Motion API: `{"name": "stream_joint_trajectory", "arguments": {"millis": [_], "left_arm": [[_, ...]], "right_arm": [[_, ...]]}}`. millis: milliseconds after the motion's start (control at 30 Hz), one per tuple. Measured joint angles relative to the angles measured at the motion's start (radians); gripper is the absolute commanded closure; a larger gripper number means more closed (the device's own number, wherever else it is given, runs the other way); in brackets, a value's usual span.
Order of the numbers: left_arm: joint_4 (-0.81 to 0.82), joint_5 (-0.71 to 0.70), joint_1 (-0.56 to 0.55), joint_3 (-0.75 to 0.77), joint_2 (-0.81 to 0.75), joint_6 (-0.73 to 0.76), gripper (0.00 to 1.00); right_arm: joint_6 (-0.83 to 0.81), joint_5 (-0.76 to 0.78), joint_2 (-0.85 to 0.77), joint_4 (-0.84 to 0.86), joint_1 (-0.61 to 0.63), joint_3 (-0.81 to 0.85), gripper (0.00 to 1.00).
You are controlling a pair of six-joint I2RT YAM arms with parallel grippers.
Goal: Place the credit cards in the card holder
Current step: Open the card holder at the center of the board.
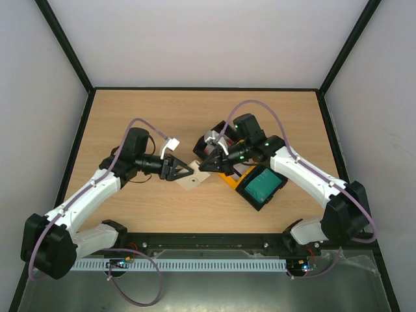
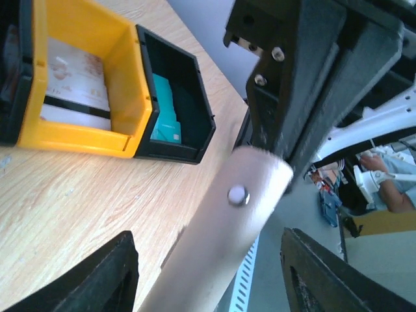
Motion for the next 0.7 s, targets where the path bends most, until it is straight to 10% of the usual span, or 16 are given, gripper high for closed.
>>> {"name": "stream_joint_trajectory", "arguments": {"millis": [333,533,700], "left_arm": [[0.003,0.036,-0.049,0.033,-0.008,0.024,0.91],[0.003,-0.018,-0.049,0.065,0.000,0.028,0.97],[0.010,-0.167,-0.049,0.066,-0.003,-0.006,0.97]], "right_arm": [[0.040,-0.044,-0.124,0.056,-0.046,-0.019,0.96],[0.161,0.035,-0.126,0.146,-0.055,-0.051,0.40],[0.293,0.191,-0.123,0.261,-0.052,-0.098,0.23]]}}
